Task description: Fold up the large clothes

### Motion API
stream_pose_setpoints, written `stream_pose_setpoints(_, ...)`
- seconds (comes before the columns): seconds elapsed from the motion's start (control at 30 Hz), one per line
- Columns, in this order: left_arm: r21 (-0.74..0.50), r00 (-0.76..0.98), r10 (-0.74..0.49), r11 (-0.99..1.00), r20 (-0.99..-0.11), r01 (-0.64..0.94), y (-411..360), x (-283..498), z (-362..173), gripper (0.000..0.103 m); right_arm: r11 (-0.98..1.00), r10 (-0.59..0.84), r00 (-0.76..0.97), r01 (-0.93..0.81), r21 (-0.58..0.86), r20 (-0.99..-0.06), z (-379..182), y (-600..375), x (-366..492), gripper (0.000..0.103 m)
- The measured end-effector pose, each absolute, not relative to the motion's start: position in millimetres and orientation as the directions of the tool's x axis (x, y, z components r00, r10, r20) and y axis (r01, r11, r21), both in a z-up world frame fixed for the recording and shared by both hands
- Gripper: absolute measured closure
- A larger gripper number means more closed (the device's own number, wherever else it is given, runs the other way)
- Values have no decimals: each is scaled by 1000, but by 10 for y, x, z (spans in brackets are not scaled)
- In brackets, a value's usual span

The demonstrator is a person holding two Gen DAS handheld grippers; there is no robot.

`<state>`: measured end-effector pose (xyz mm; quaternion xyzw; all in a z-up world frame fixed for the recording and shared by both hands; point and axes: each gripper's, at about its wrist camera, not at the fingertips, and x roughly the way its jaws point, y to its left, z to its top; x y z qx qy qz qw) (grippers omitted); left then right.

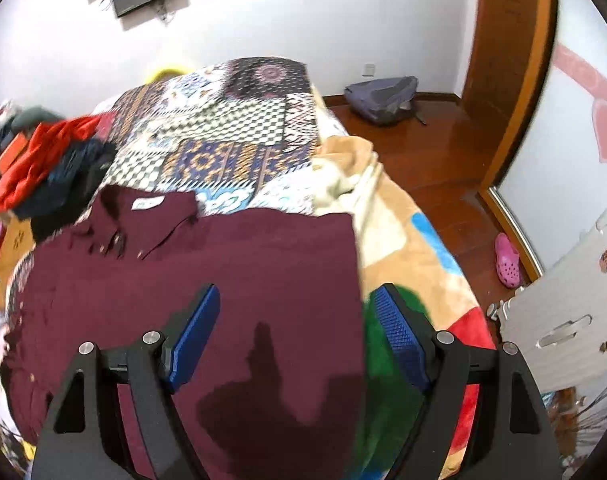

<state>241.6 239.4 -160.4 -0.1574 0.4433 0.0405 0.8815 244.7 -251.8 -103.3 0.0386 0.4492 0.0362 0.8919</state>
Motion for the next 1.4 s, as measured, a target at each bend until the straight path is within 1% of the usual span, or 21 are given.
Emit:
stream_pose_setpoints(0.1,-305,578,-139,931,-804,-201,2449,2666,-1718,26,991,112,561,0,135,-820,-1155,-2642,2610,26)
stream_pose_setpoints(0.17,-324,551,-166,924,-818,-202,2470,2822,-1839,26,985,144,528,8,174,-837,-1285,-2701,2718,26)
stream_pose_setpoints(0.37,-385,478,-240,893,-845,-232,2560,3190,-2211,27,973,170,457,60,221,-873,-1574,-2859,2980,26)
stream_pose_setpoints(0.43,-400,473,-248,880,-846,-255,2593,3257,-2290,27,959,205,453,82,270,-868,-1607,-2943,3011,26)
stream_pose_setpoints(0.5,-444,481,-287,860,-828,-251,2609,3324,-2352,27,951,216,449,104,291,-867,-1642,-2993,3065,26)
stream_pose_setpoints(0.6,-471,474,-320,848,-820,-242,2595,3429,-2430,27,939,242,441,118,324,-864,-1721,-3043,3134,26)
stream_pose_setpoints(0.7,-467,464,-327,856,-823,-224,2551,3534,-2453,27,914,295,438,128,384,-849,-1785,-3066,3185,26)
stream_pose_setpoints(0.73,-455,465,-319,863,-826,-217,2520,3568,-2452,28,911,297,445,134,391,-845,-1788,-3067,3192,28)
stream_pose_setpoints(0.77,-442,464,-308,871,-831,-214,2502,3585,-2455,33,909,294,454,140,393,-841,-1783,-3067,3195,31)
stream_pose_setpoints(0.8,-413,461,-280,885,-842,-217,2482,3602,-2458,38,905,300,460,139,401,-836,-1776,-3065,3202,39)
stream_pose_setpoints(0.83,-370,458,-237,901,-857,-225,2462,3616,-2454,51,898,321,460,131,421,-828,-1784,-3060,3214,48)
stream_pose_setpoints(0.87,-330,458,-198,916,-867,-227,2433,3622,-2443,57,889,346,454,121,441,-821,-1791,-3053,3231,53)
stream_pose_setpoints(0.9,-324,463,-193,920,-865,-222,2419,3625,-2435,58,880,373,446,109,463,-813,-1801,-3035,3240,63)
stream_pose_setpoints(0.93,-317,473,-183,922,-862,-221,2409,3608,-2419,64,874,390,441,98,475,-808,-1805,-3018,3255,74)
stream_pose_setpoints(0.97,-313,478,-177,923,-860,-222,2426,3585,-2406,73,872,402,438,85,483,-804,-1800,-2990,3260,74)
stream_pose_setpoints(1.03,-325,492,-183,920,-851,-219,2439,3544,-2352,80,892,370,452,73,447,-812,-1741,-2941,3249,83)
stream_pose_setpoints(1.07,-327,499,-181,919,-847,-221,2445,3524,-2315,84,902,354,460,63,428,-814,-1686,-2917,3242,86)
stream_pose_setpoints(1.1,-329,505,-182,918,-844,-219,2449,3508,-2280,85,905,347,469,60,421,-812,-1653,-2917,3238,91)
stream_pose_setpoints(1.17,-327,512,-180,921,-840,-211,2439,3481,-2199,92,905,349,492,44,423,-798,-1527,-2905,3213,92)
stream_pose_setpoints(1.27,-292,532,-151,937,-833,-192,2390,3408,-2020,96,920,329,524,9,392,-785,-1346,-2822,3176,95)
stream_pose_setpoints(1.4,-203,594,-74,967,-801,-152,2220,3270,-1684,97,936,310,581,-46,349,-752,-981,-2598,3171,96)
